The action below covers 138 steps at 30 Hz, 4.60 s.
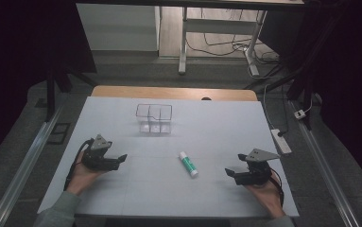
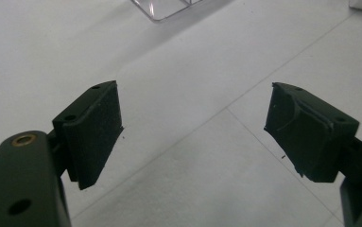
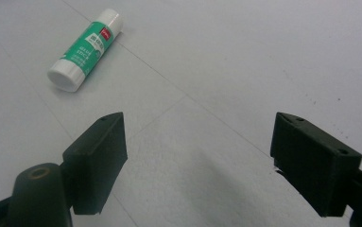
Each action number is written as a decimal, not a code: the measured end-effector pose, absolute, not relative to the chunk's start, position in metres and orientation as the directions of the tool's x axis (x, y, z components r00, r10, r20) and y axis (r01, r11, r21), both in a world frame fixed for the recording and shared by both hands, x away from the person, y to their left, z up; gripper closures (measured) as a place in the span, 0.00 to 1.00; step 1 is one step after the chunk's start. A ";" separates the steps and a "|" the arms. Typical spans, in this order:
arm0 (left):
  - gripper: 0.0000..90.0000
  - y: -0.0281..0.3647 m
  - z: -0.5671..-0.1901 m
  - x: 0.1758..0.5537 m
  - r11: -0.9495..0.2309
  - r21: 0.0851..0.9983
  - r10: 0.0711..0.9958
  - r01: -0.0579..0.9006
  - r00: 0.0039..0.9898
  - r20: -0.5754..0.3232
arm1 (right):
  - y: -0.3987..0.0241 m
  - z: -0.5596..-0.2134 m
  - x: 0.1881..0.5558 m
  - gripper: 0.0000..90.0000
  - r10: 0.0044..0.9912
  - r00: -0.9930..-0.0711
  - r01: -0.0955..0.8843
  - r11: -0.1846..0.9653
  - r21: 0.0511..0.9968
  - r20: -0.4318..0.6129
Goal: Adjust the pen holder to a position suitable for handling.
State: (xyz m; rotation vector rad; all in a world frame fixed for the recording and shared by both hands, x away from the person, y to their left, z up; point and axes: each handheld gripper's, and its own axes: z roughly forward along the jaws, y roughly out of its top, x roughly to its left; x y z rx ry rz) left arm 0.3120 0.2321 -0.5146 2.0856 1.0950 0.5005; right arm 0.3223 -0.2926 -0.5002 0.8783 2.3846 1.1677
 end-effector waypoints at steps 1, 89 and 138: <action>0.21 0.232 -0.515 0.312 -0.383 0.744 0.825 0.547 0.564 0.009 | -0.292 -0.500 0.322 0.20 0.661 -0.750 0.379 0.471 0.797 -0.035; 0.98 0.201 -0.528 0.458 -0.315 0.751 0.826 0.581 0.558 -0.084 | -0.288 -0.506 0.319 0.21 0.648 -0.760 0.390 0.507 0.769 -0.042; 0.98 0.139 -0.525 0.467 -0.413 0.747 0.746 0.522 0.664 -0.051 | -0.289 -0.508 0.319 0.21 0.650 -0.759 0.399 0.512 0.761 -0.040</action>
